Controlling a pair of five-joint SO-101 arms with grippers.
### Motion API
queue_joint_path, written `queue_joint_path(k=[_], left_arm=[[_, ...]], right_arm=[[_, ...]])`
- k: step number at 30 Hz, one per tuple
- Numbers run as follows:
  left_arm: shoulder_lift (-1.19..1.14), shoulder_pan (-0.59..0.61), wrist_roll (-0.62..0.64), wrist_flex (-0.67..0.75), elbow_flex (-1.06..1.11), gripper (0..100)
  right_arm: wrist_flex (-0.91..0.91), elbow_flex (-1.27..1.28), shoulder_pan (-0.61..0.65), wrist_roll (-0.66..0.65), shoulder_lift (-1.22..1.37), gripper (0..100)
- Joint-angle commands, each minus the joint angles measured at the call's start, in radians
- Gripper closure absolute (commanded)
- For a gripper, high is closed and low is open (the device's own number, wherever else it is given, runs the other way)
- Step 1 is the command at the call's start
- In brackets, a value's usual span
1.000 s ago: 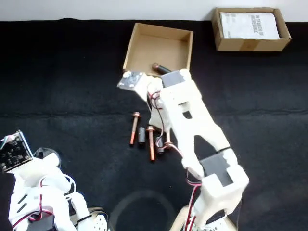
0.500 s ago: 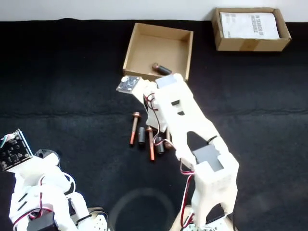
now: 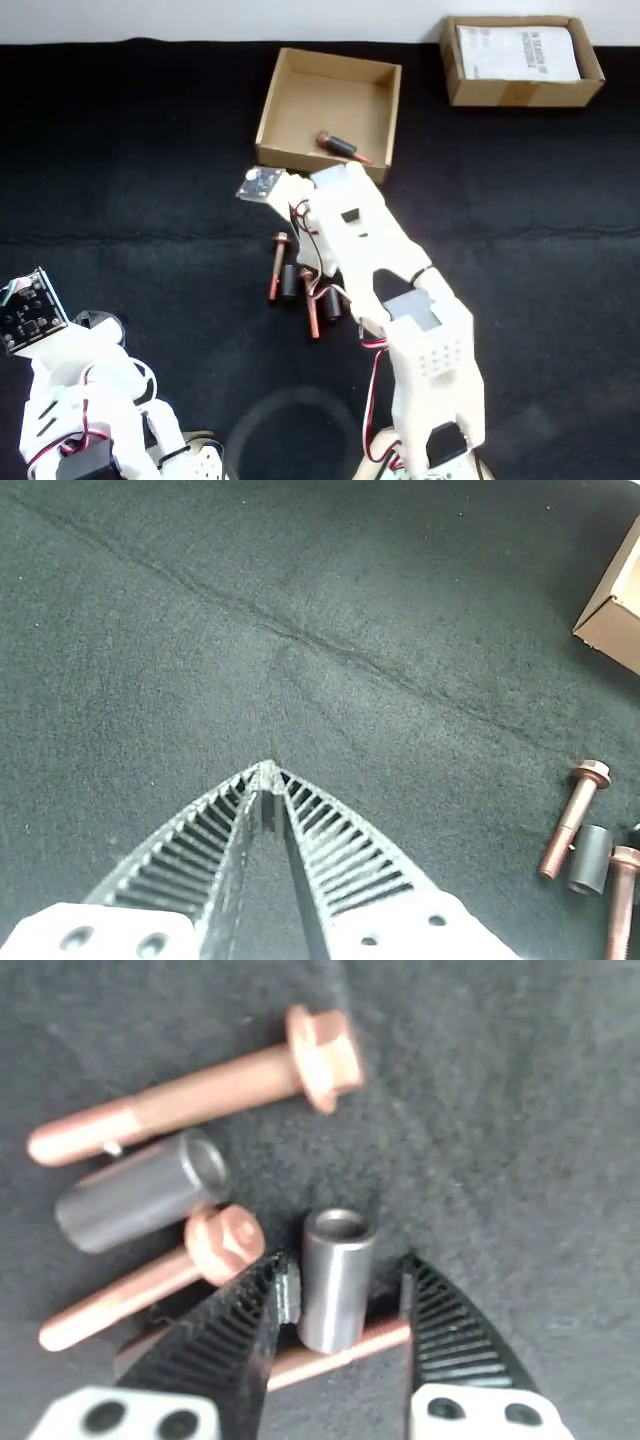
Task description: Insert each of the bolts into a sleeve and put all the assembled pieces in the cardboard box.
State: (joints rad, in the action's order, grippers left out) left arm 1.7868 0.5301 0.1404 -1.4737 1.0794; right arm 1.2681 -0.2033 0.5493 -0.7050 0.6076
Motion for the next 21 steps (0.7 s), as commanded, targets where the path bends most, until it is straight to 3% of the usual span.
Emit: queue_joint_path(k=[1, 8, 12, 14, 16, 21], left_arm=[[-0.002, 0.015, -0.005, 0.020, -0.002, 99], [-0.013, 0.004, -0.005, 0.034, -0.010, 99], [-0.028, -0.016, 0.003, 0.063, -0.021, 90], [-0.090, -0.053, 0.005, 0.074, -0.033, 87], [-0.194, -0.091, 0.005, 0.086, -0.073, 91], [-0.506, -0.197, 0.012, 0.158, -0.275, 99]], right_arm=[[0.015, -0.094, 0.013, 0.000, 0.065, 99.0], [0.286, -0.437, -0.024, 0.164, 0.053, 99.1], [0.493, -0.759, -0.044, 0.183, 0.007, 99.1], [0.496, -0.866, -0.067, 0.221, -0.038, 99.1], [0.496, -0.917, -0.108, 0.301, -0.114, 99.1], [0.498, -0.846, -0.186, 0.423, -0.372, 99.1]])
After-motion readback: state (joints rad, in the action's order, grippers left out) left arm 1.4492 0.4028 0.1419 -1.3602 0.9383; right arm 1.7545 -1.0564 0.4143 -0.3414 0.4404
